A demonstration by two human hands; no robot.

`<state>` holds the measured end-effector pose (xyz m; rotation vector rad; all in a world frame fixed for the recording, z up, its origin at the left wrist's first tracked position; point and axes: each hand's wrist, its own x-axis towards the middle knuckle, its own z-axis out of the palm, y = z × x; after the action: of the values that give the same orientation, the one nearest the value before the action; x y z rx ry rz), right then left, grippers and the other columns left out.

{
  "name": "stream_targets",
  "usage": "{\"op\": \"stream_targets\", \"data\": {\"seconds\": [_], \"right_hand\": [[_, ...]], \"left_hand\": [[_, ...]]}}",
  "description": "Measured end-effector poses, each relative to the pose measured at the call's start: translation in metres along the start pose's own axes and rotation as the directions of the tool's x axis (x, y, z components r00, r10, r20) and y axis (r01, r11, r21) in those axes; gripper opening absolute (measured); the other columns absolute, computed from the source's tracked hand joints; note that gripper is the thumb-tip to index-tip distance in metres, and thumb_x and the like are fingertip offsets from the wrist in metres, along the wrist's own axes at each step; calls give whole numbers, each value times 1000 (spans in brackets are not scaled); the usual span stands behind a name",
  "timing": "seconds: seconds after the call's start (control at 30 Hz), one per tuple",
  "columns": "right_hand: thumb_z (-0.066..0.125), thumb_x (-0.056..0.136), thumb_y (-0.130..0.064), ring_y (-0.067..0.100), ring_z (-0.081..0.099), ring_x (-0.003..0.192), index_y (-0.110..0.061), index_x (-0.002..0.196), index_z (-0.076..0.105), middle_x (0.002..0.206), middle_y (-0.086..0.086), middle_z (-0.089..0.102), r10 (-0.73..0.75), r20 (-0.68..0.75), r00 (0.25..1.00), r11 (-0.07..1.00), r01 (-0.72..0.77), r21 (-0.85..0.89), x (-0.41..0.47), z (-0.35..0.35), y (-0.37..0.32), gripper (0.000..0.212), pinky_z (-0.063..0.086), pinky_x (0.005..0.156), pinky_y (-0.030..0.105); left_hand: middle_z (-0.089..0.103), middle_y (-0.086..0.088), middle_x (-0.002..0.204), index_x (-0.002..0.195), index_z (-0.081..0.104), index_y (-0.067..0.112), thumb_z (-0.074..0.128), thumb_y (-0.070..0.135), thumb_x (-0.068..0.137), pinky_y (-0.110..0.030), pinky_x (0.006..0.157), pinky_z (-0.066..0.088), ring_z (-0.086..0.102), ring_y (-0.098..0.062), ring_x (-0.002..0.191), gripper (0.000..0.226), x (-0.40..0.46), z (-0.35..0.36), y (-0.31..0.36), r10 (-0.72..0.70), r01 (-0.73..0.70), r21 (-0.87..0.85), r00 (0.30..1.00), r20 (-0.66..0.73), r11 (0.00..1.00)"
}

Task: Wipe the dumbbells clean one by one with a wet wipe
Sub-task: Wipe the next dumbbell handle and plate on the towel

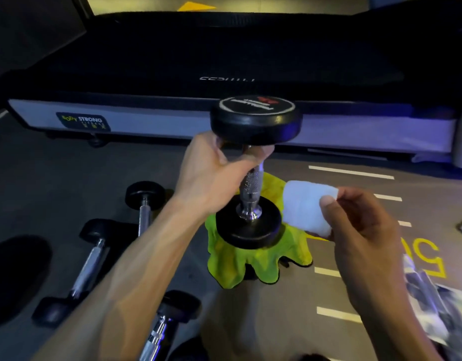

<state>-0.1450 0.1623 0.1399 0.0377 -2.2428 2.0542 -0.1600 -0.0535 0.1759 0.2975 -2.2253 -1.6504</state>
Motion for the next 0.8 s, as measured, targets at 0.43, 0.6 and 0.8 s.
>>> {"op": "stream_targets", "data": {"seconds": [0.43, 0.6, 0.8], "right_hand": [[61, 103, -21, 13, 72, 84, -23, 91, 61, 89, -6, 78, -54, 238, 970, 991, 82, -109, -22, 44, 4, 13, 55, 75, 39], [72, 96, -17, -8, 62, 122, -27, 88, 71, 119, -25, 73, -63, 274, 960, 984, 106, -145, -33, 52, 9, 13, 45, 96, 11], [72, 96, -19, -13, 62, 119, -28, 91, 83, 111, -27, 75, -29, 423, 906, 985, 98, -142, -4, 45, -1, 15, 54, 88, 21]], "left_hand": [[82, 8, 97, 98, 80, 18, 87, 40, 77, -37, 94, 59, 76, -7, 96, 31, 0, 3, -4, -13, 12, -71, 1000, -18, 997], [82, 7, 92, 91, 80, 20, 87, 33, 79, -25, 88, 55, 74, -5, 90, 20, 9, -1, -9, -24, 24, -168, 1000, -1, 985], [79, 9, 87, 89, 79, 19, 83, 16, 89, -17, 82, 53, 70, -2, 85, 5, 16, -5, -13, -20, 26, -241, 999, 28, 970]]}}
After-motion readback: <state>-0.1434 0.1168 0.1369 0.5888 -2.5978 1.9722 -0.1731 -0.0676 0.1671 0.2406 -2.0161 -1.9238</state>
